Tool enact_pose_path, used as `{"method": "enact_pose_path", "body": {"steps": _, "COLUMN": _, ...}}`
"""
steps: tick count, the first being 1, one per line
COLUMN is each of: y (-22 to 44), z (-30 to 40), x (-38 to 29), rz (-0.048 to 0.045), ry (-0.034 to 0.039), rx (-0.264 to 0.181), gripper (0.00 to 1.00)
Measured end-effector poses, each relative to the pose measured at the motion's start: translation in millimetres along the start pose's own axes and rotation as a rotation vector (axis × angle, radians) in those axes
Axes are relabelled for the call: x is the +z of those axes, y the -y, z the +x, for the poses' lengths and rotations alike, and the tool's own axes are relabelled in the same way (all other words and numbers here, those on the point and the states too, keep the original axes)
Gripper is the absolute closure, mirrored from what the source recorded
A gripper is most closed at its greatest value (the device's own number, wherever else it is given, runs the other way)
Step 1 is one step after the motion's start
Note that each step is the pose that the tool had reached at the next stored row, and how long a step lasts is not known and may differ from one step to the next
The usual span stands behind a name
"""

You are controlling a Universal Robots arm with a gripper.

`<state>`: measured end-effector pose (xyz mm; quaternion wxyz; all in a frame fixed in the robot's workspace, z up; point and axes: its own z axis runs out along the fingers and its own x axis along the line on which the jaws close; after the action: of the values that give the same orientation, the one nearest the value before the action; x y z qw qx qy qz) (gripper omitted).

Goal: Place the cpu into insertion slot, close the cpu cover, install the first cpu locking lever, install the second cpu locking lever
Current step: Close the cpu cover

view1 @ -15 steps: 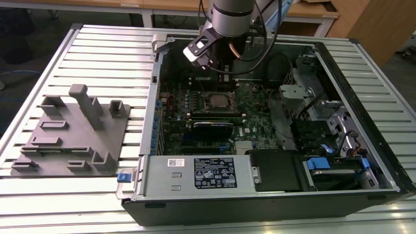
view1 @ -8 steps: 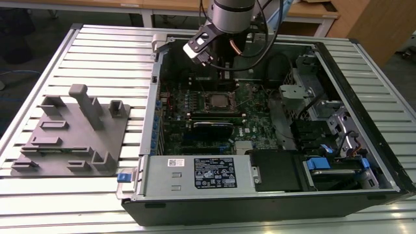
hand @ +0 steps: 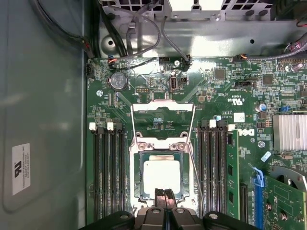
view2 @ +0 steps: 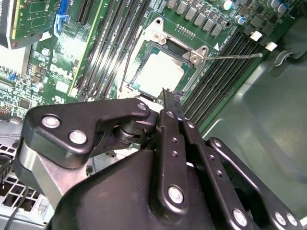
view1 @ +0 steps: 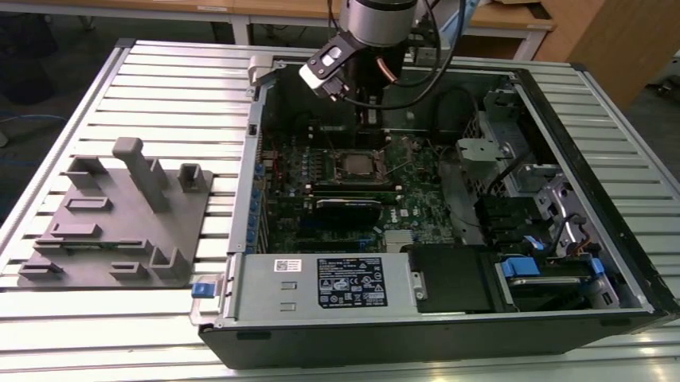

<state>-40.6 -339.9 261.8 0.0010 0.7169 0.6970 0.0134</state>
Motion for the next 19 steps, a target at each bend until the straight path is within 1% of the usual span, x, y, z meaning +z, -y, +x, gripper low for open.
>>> {"method": "enact_pose_path", "body": {"steps": 12, "y": 0.0, "z": 0.0, "x": -2.3, "rz": 0.0000, "ry": 0.0001, "rx": 0.000, "gripper": 0.90}}
{"method": "enact_pose_path", "body": {"steps": 19, "y": -0.2, "z": 0.0, "x": -2.5, "rz": 0.0001, "ry": 0.0001, "rx": 0.000, "gripper": 0.90}}
